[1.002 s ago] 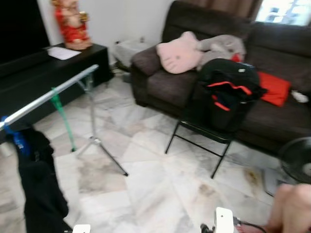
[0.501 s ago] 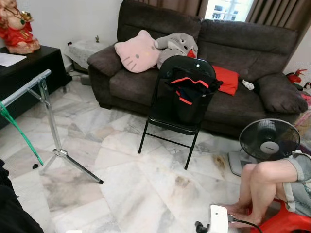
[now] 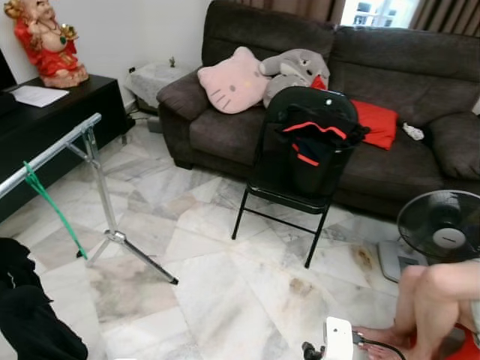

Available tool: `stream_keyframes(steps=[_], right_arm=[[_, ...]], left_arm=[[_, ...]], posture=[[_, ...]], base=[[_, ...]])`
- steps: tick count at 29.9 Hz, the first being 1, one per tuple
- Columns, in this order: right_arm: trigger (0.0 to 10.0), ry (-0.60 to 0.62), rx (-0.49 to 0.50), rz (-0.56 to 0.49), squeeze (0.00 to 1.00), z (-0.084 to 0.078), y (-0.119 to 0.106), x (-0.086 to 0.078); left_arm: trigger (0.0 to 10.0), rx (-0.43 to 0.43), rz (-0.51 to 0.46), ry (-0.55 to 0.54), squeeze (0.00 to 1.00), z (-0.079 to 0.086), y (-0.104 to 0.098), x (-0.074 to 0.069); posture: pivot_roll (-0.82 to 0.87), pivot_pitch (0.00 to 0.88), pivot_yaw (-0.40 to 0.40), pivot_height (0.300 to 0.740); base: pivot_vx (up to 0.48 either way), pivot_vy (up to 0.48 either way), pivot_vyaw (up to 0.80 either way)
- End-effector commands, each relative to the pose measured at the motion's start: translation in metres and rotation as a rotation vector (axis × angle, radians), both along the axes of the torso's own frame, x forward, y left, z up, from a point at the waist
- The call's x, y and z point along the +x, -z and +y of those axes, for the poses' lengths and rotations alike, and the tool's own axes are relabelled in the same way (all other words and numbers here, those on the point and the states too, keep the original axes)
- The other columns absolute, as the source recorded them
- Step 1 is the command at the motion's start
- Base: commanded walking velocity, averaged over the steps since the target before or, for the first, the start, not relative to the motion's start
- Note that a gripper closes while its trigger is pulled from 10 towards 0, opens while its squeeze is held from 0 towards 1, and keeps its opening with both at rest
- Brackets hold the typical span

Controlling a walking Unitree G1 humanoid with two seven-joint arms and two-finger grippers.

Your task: Hang hanger

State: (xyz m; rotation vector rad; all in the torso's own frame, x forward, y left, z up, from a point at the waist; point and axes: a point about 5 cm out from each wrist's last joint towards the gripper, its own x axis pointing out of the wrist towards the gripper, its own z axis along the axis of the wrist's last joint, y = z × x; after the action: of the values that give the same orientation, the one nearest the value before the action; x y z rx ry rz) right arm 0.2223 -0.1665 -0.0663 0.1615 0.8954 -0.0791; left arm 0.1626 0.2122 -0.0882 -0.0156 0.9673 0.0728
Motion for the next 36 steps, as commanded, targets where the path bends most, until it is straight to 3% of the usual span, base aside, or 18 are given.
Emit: stream_keyframes(steps=[1, 8, 12, 18, 25, 31, 36], right_arm=[[10.0, 0.006, 0.001, 0.001, 0.0, 0.0, 0.001, -0.001], [10.0, 0.006, 0.001, 0.0, 0.0, 0.0, 0.001, -0.001], [10.0, 0.007, 0.0, 0.0, 0.0, 0.0, 0.001, -0.002], [10.0, 0.011, 0.0, 0.005, 0.0, 0.0, 0.002, -0.003], [10.0, -0.001, 0.0, 0.012, 0.0, 0.001, 0.002, -0.004], [10.0, 0.002, 0.001, 0.007, 0.0, 0.001, 0.002, -0.004], [10.0, 0.014, 0.004, -0.002, 0.0, 0.0, 0.002, -0.003]], left_arm=[[10.0, 0.011, 0.024, 0.011, 0.0, 0.004, 0.002, -0.007], [10.0, 0.023, 0.025, 0.006, 0.0, 0.022, 0.0, -0.014], [10.0, 0.024, 0.03, 0.007, 0.0, 0.023, 0.001, -0.015], [10.0, 0.022, 0.037, 0.012, 0.0, 0.018, 0.002, -0.013], [10.0, 0.004, 0.029, 0.034, 0.0, -0.008, 0.003, -0.002], [10.0, 0.004, 0.025, 0.032, 0.0, -0.009, 0.002, 0.0], [10.0, 0.006, 0.004, 0.024, 0.0, 0.001, 0.0, 0.001]], posture=[[0.07, 0.0, -0.033, 0.74], [0.07, 0.0, -0.033, 0.74], [0.07, 0.0, -0.032, 0.74], [0.07, 0.0, -0.032, 0.74], [0.07, 0.0, -0.03, 0.74], [0.07, 0.0, -0.029, 0.74], [0.07, 0.0, -0.03, 0.74]], base=[[0.251, 0.0, 0.0], [0.251, 0.0, 0.0], [0.268, 0.0, 0.0], [0.27, 0.0, -0.27], [0.268, 0.0, -0.78], [0.267, 0.0, -0.26], [0.27, 0.0, 0.0]])
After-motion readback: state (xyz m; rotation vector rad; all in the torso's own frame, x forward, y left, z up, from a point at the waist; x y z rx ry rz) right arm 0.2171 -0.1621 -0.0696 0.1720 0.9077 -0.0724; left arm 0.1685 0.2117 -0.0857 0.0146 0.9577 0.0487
